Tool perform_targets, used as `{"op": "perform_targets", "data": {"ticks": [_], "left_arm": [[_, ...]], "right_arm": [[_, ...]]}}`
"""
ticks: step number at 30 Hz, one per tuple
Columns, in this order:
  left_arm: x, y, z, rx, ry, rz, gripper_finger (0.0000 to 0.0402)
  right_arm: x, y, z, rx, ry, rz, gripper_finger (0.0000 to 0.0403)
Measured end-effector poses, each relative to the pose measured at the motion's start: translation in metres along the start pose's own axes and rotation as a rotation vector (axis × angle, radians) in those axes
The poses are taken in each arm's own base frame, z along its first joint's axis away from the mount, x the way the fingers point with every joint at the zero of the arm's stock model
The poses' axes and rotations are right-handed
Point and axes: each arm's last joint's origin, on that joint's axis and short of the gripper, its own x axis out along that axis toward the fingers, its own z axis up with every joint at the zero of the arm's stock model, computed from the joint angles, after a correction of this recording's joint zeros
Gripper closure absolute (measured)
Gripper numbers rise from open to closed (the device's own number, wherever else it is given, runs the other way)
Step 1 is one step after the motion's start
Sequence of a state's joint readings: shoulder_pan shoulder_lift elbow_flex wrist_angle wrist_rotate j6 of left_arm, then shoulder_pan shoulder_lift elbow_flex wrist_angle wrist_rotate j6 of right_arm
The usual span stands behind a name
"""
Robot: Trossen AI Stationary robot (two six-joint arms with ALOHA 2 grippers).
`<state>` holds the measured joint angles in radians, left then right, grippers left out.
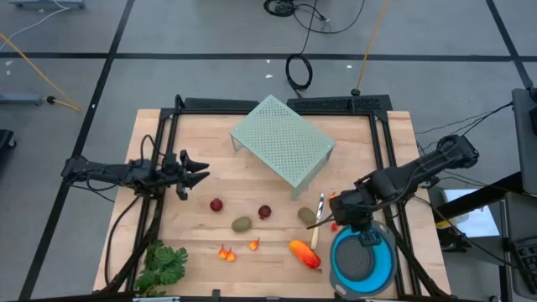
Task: Pick & Place Fruit
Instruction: Put the blue strainer bowl on the shelf
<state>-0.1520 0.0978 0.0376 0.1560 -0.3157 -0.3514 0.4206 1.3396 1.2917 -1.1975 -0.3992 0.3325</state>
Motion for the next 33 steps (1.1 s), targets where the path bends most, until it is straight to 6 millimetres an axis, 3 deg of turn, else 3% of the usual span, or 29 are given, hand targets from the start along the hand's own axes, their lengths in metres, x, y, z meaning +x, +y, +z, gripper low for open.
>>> {"op": "perform_targets", "data": {"ticks": [10, 18, 33], "left_arm": [[0.0, -0.001, 0.003, -0.042, -0.034, -0.012, 0.024], [0.0, -0.001, 0.003, -0.136, -0.032, -0.014, 0.024], [0.0, -0.001, 0.003, -0.279, -0.031, -0.016, 0.024]], "right_arm": [[-0.022, 0.013, 0.002, 0.109, -0.015, 0.09, 0.04], [-0.023, 0.014, 0.003, 0.128, -0.022, 0.09, 0.04], [-0.032, -0.004, 0.015, 0.294, -0.121, 0.083, 0.04]]}}
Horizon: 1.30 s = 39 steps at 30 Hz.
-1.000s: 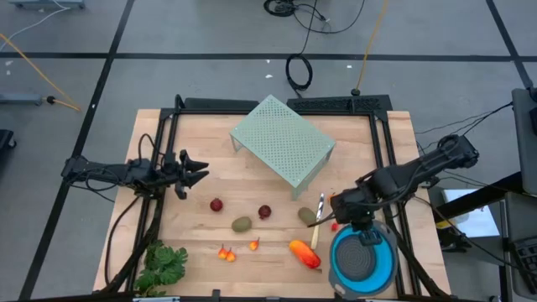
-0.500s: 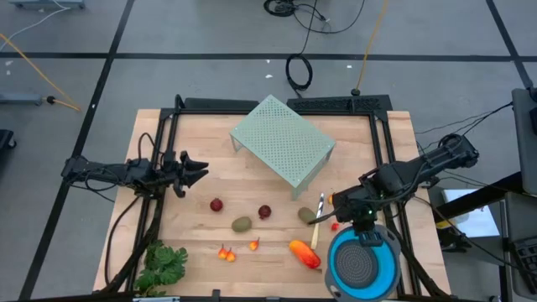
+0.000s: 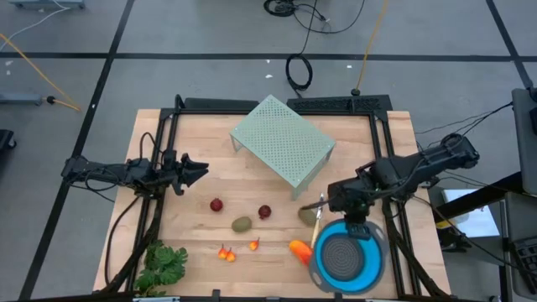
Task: Pick & Place Fruit
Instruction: Put the blue strainer bowl on the shelf
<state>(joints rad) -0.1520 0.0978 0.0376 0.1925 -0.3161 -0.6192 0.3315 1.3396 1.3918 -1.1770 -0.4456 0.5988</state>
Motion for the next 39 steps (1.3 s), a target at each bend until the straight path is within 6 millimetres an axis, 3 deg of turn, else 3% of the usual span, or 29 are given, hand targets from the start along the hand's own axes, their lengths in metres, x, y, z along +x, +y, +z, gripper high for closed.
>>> {"op": "perform_targets", "data": {"ticks": [18, 39], "left_arm": [[0.0, -0.002, 0.003, -0.138, -0.024, -0.019, 0.024], [-0.001, -0.007, 0.01, -0.242, -0.092, -0.08, 0.024]], "right_arm": [[-0.009, -0.01, 0.018, 0.375, -0.145, 0.019, 0.04], [-0.009, -0.014, 0.02, 0.582, -0.265, -0.074, 0.0399]]}}
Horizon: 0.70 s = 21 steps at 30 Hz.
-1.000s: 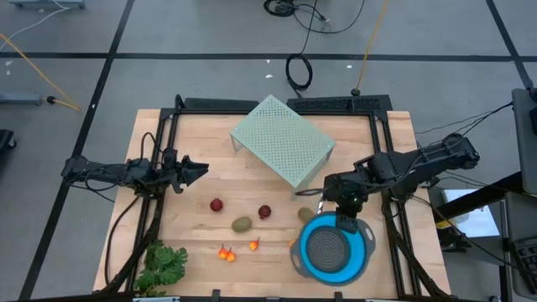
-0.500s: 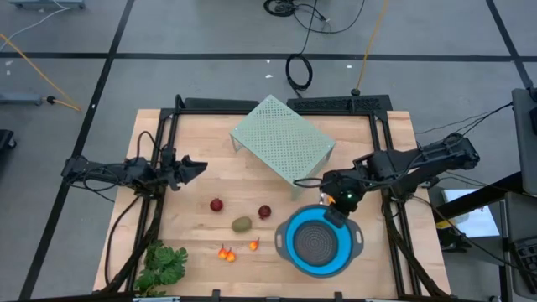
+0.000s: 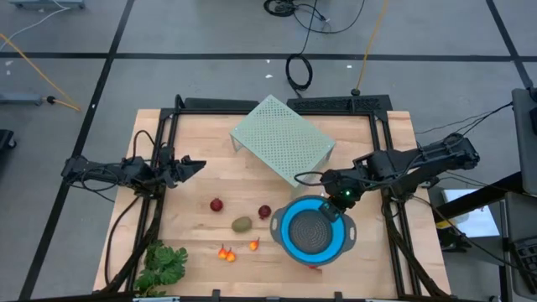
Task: Pick & Place Fruit
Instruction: Put the blue strainer bowl on the shelf
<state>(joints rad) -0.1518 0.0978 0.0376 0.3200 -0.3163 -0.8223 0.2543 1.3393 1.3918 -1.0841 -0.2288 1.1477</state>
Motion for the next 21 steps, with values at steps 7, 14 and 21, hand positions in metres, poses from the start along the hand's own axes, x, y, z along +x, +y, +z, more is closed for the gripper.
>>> {"op": "perform_targets", "data": {"ticks": [7, 14, 21], "left_arm": [[0.0, 0.0, 0.0, 0.005, 0.0, 0.0, 0.024], [0.0, 0.0002, 0.0002, 0.015, -0.007, 0.006, 0.024], [-0.0004, -0.0044, 0.0065, -0.038, -0.094, -0.017, 0.024]], "right_arm": [[0.0, 0.0, 0.0008, 0.042, -0.02, -0.005, 0.0399], [0.0, 0.0007, 0.0009, 0.044, -0.022, 0.002, 0.0398], [-0.0001, 0.0007, 0.0011, 0.051, -0.028, 0.0, 0.0398]]}}
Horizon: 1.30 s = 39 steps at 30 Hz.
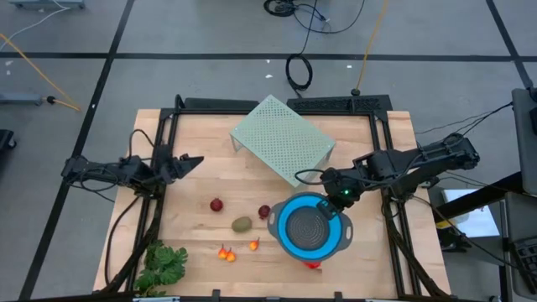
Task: Pick & Place Fruit
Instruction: Put the blue strainer bowl on the shelf
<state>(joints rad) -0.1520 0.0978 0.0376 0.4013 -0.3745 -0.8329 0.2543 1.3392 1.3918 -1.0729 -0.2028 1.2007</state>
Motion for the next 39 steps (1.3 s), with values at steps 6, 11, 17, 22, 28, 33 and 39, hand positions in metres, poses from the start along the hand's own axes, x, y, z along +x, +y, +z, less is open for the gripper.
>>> {"op": "perform_targets", "data": {"ticks": [6, 11, 17, 22, 28, 33, 39], "left_arm": [[0.002, -0.008, 0.007, 0.022, -0.046, 0.0, 0.024], [0.012, -0.027, 0.019, 0.107, -0.034, -0.015, 0.024], [0.038, -0.049, 0.024, 0.174, 0.045, 0.034, 0.024], [0.064, -0.062, 0.022, 0.234, 0.167, 0.148, 0.024], [0.091, -0.077, 0.021, 0.285, 0.276, 0.248, 0.024], [0.111, -0.088, 0.02, 0.315, 0.372, 0.321, 0.024], [0.129, -0.095, 0.015, 0.302, 0.461, 0.364, 0.024]], "right_arm": [[0.0, -0.001, 0.003, 0.021, -0.024, -0.007, 0.0399], [-0.001, -0.003, 0.007, 0.036, -0.032, -0.006, 0.0399], [-0.003, -0.004, 0.013, 0.036, -0.048, 0.0, 0.0399], [-0.003, -0.005, 0.016, 0.027, -0.053, -0.001, 0.0399], [-0.003, -0.005, 0.015, 0.012, -0.052, -0.001, 0.0399], [-0.003, -0.005, 0.015, -0.007, -0.052, -0.002, 0.0399], [-0.003, -0.005, 0.015, -0.033, -0.052, -0.003, 0.0399]]}}
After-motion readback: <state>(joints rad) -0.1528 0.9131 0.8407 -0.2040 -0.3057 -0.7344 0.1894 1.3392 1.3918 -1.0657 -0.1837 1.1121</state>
